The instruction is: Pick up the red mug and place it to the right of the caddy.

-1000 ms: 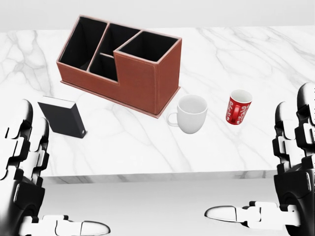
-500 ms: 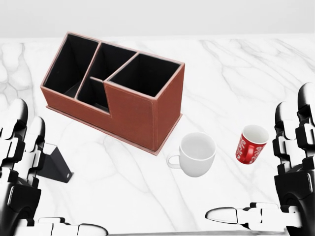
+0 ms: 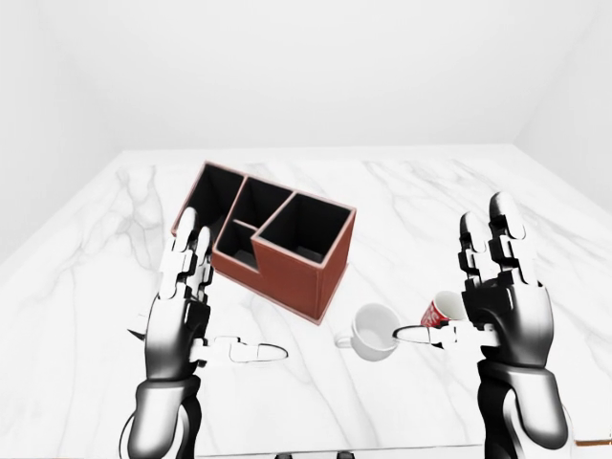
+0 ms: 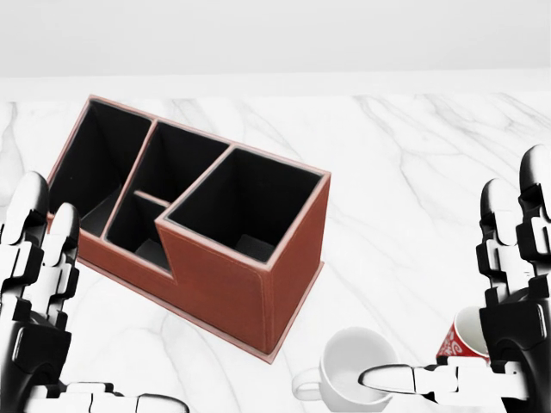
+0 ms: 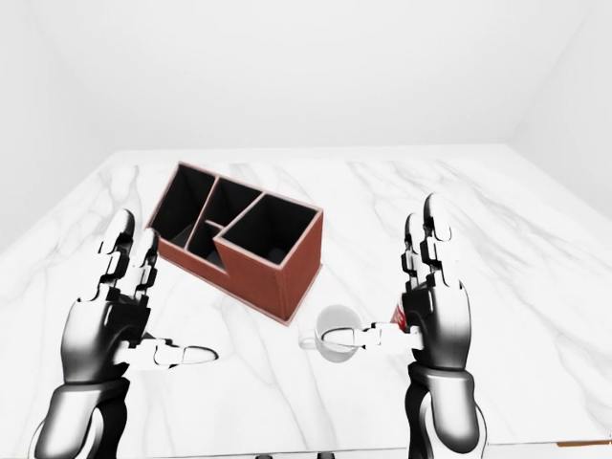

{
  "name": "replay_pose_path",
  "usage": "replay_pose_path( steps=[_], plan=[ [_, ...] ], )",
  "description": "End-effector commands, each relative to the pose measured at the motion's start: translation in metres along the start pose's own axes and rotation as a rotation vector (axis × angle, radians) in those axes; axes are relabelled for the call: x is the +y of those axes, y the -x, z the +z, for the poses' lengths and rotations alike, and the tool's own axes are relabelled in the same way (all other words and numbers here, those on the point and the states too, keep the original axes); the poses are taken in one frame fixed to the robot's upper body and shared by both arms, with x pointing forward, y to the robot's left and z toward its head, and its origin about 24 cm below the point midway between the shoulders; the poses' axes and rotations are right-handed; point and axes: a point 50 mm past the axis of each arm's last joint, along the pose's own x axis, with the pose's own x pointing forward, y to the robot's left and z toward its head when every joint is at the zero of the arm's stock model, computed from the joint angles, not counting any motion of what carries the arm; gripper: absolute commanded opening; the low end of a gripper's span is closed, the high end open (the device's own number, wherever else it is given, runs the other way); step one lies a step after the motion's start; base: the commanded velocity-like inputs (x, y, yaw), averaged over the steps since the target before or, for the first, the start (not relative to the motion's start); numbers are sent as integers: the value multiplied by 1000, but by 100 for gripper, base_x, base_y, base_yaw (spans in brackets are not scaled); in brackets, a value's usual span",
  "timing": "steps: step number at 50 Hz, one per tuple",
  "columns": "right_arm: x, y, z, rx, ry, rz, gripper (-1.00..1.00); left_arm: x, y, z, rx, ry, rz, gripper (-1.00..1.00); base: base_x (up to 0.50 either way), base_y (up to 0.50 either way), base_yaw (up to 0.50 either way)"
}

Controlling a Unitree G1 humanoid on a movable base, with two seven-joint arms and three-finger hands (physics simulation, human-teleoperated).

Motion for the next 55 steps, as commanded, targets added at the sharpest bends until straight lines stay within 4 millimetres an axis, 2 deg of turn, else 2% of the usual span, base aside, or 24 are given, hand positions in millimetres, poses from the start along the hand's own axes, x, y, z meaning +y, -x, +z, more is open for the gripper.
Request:
replay_pose_path(
  steps=[1, 14, 26, 33, 44, 55],
  plan=[
    [0, 1, 1, -3, 2, 2, 100, -1, 1, 2, -8, -2, -3, 100, 50, -2, 0],
    [0, 0, -4, 16, 5, 5, 100, 0, 1, 3, -10, -4, -4, 100, 50, -1, 0],
    [0, 1, 0, 2, -22, 12, 100, -1, 2, 6, -20, -5, -7, 100, 0, 0, 0],
    [-1, 1, 3, -12, -36, 7, 100, -1, 2, 2, -3, -5, -7, 100, 0, -49, 0],
    [-2, 1, 4, -19, -30, -2, 100, -1, 3, 7, -23, -8, -5, 100, 0, -1, 0],
    [-15, 6, 8, -26, -8, -46, 100, 1, 1, 5, -19, -4, -6, 100, 0, 0, 0]
  ],
)
